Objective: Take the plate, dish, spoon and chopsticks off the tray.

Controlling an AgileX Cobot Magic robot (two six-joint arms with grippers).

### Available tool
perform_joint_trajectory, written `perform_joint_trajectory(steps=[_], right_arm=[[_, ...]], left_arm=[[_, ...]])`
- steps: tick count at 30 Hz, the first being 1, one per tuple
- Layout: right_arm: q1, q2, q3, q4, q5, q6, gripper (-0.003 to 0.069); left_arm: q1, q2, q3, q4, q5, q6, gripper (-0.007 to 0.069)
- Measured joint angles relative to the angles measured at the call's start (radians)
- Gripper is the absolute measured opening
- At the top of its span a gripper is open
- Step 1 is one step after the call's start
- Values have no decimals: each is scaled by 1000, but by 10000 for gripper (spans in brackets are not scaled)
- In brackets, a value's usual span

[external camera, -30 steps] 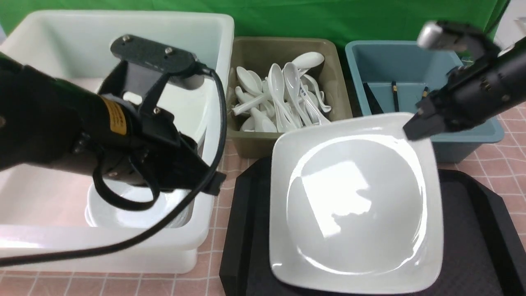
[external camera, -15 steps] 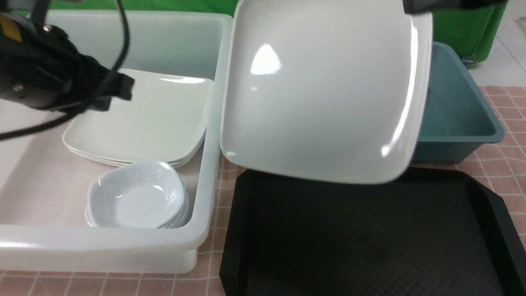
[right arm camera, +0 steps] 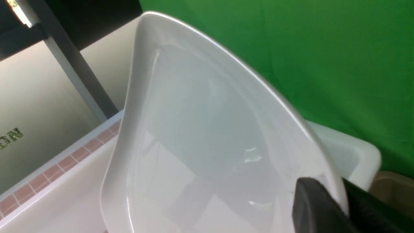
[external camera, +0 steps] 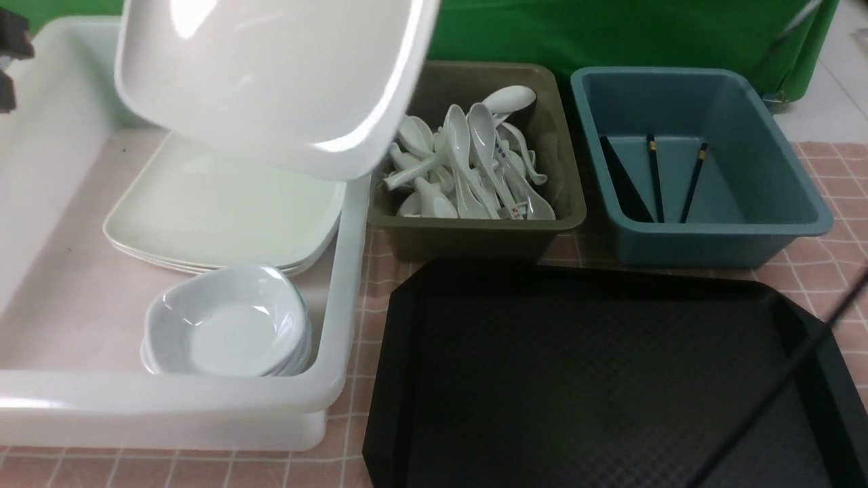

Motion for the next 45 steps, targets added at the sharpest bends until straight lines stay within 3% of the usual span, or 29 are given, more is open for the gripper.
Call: perform_joint_trajectory(steps=[10,24,28,32,36,40,45], right_arm=[[119,182,0,3,-229,-79,73],[132,270,0,12,-324,-128,80],[132,276,-3,17,-349,-136,136],[131,281,-5,19,-376,-149,303],[133,281,-5,20,-376,-152,347],[133,280,-5,22,-370,-160,319],[111,229,-5,24,-251,-173,171]], left_arm=[[5,-6,0,-20,38,22,-2],[5,-12,0,-21,51,50,-2],[5,-12,0,-22,52,54,-2],[5,-12,0,-22,59,59,-2],[5,-12,0,-22,63,61,-2],[5,-12,0,-22,66,63,-2],[5,-12,0,-22,66,81,-2]])
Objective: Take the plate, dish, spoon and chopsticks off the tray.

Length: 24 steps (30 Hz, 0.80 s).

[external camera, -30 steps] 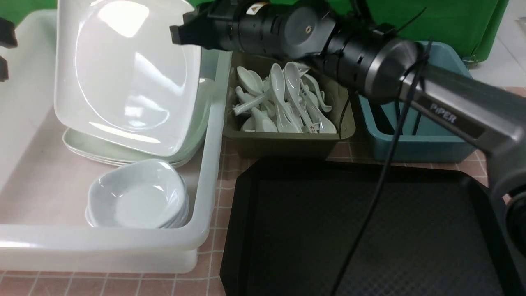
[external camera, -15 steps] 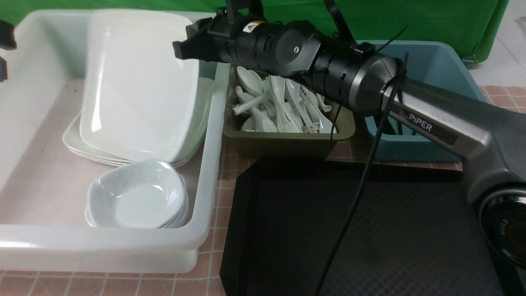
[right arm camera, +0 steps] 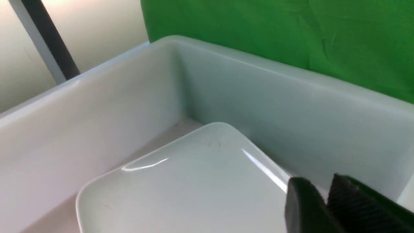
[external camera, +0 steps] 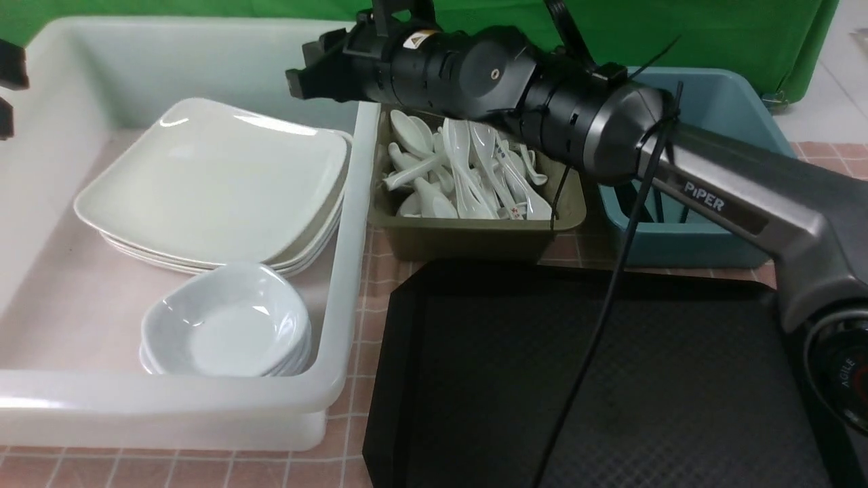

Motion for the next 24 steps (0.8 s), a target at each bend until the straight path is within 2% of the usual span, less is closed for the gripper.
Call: perform_joint_trajectory(steps=[7,10,16,19,20,21,22,24], right_arm=[[-87,-160,0,-37,263,7,47],[-162,-282,0,-156,487,68,30],[-293,-465,-1,-365,787,222,30],[-375,-561,-1,-423,938,283,30],[-380,-566,0,-423,945,285,30],[-415,-616,17,-435,983,299,30],[-423,-629,25,-436,988,299,30],[-458,-714,94,-439,989,314,30]], left_arm=[[0,36,0,0,0,4,-2],[0,112,0,-1,17,5,-2],[-21,188,1,-76,17,70,-2],[-109,187,1,-109,2,109,-2],[-109,187,1,-111,0,109,-2],[-187,175,1,-116,-7,120,-2],[-197,174,1,-117,-8,120,-2],[-321,148,1,-122,-15,135,-2]])
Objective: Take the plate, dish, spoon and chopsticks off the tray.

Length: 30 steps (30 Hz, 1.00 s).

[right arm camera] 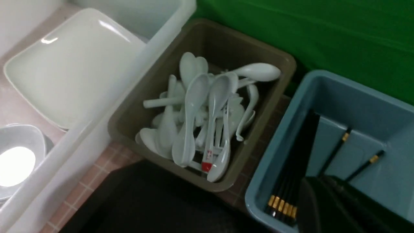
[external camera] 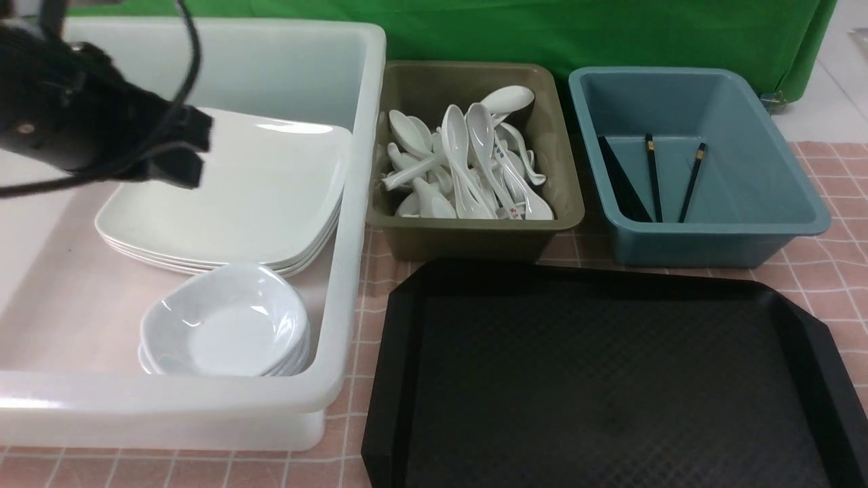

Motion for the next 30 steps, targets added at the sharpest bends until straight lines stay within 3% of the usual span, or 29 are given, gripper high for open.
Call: perform_joint_trajectory(steps=[4,7,11,18,26,30], right_arm=[[-31,-171,200,-1,-90,27,30],[-35,-399,496,-3,-295,53,30],[-35,-682,884,-2,-604,78,30],[-37,-1166,1380,-2,-969,97,31],[-37,-1536,1578,-2,-1028,96,46],[-37,-1537,1578,-2,-1041,96,73]], left_arm=[[-187,-61,18,2,-28,-6,-2],[-347,-161,75,42,-117,-79,-2],[-439,-298,163,86,-191,-146,-2],[-464,-598,388,141,-282,-211,-2],[-465,-916,645,201,-417,-248,-2],[-465,-992,726,202,-472,-248,-2]])
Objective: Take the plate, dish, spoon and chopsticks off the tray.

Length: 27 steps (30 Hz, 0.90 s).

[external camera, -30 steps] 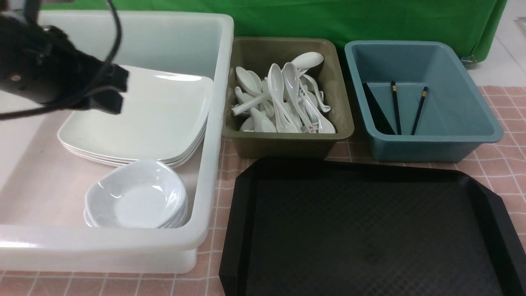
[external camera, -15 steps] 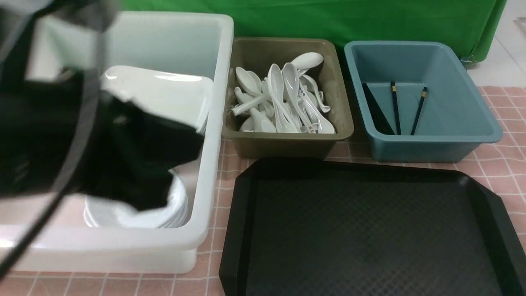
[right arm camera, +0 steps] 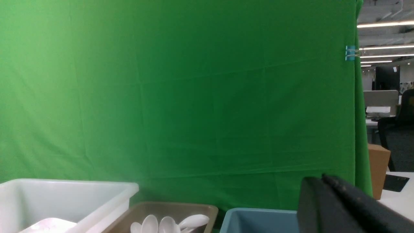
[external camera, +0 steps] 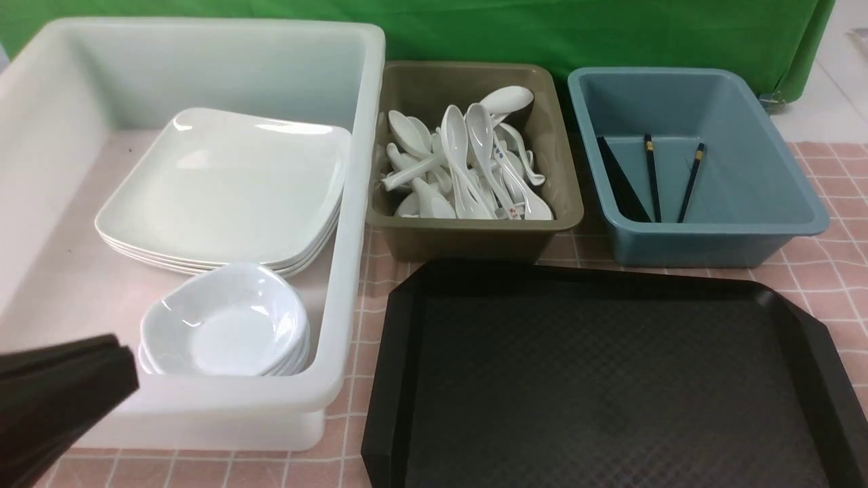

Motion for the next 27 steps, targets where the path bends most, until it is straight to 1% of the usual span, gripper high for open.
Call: perform_joint_trajectory(steps=[4,9,23,27], right_arm=[[0,0,0,1,-11,0,112],[0,0,0,1,12,0,128],[0,0,0,1,27,-3,156],[0,0,0,1,27,-3,162]], left_arm=[[-1,-41,77,2,-84,-1,-2],[-1,-41,84,2,-111,-1,-1],[-1,-41,85,3,-116,0,-1],[-1,-41,85,30,-117,11,-1]])
